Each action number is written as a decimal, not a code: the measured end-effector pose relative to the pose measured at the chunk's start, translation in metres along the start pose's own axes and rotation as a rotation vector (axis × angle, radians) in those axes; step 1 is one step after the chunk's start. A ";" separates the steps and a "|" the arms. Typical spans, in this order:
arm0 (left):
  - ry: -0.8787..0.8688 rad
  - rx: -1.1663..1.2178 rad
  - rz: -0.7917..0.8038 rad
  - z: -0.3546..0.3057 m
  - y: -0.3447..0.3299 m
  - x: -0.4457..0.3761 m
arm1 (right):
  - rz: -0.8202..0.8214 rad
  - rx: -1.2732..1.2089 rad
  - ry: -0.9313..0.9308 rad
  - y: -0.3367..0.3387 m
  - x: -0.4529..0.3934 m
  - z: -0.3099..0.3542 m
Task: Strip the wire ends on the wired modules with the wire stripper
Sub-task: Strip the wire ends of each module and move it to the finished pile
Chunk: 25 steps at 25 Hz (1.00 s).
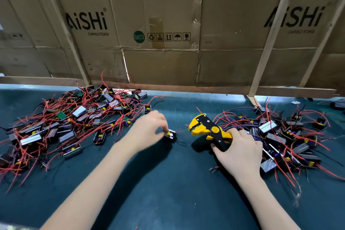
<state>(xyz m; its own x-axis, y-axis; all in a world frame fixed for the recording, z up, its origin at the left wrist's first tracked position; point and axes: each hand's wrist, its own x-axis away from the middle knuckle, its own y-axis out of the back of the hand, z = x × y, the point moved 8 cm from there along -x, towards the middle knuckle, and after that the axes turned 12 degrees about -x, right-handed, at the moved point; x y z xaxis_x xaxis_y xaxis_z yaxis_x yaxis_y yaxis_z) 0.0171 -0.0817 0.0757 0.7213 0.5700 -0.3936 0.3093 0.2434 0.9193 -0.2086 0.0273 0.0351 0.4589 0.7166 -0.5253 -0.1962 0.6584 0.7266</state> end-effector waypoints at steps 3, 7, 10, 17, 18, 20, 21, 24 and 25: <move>0.050 0.028 0.112 -0.017 -0.036 0.009 | -0.018 -0.032 -0.024 0.004 -0.001 -0.004; 0.148 0.101 -0.069 -0.009 -0.018 0.004 | -0.055 -0.026 -0.032 0.006 -0.003 -0.003; 0.214 0.197 -0.109 -0.005 -0.014 -0.010 | -0.118 0.001 -0.026 0.010 -0.003 -0.002; 0.393 0.397 -0.166 -0.003 -0.045 -0.011 | -0.202 0.117 0.017 0.016 -0.005 -0.005; 0.425 0.453 -0.186 0.000 -0.045 -0.008 | -0.204 0.129 0.023 0.015 -0.005 -0.004; 0.466 0.563 -0.189 0.001 -0.048 -0.004 | -0.197 0.144 0.027 0.012 -0.006 -0.002; 0.475 0.612 -0.176 0.000 -0.050 -0.003 | -0.189 0.148 0.027 0.010 -0.006 -0.001; 0.460 0.681 -0.144 -0.006 -0.052 -0.003 | -0.167 0.154 0.037 0.006 -0.004 0.002; 0.451 0.679 -0.144 -0.007 -0.052 -0.003 | -0.161 0.155 0.044 0.005 -0.003 0.004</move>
<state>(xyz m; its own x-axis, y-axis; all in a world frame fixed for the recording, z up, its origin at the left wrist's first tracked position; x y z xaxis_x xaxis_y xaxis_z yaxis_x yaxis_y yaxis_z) -0.0058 -0.0908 0.0291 0.3726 0.8650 -0.3360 0.7908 -0.1065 0.6028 -0.2075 0.0275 0.0417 0.4343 0.6165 -0.6567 0.0139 0.7243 0.6893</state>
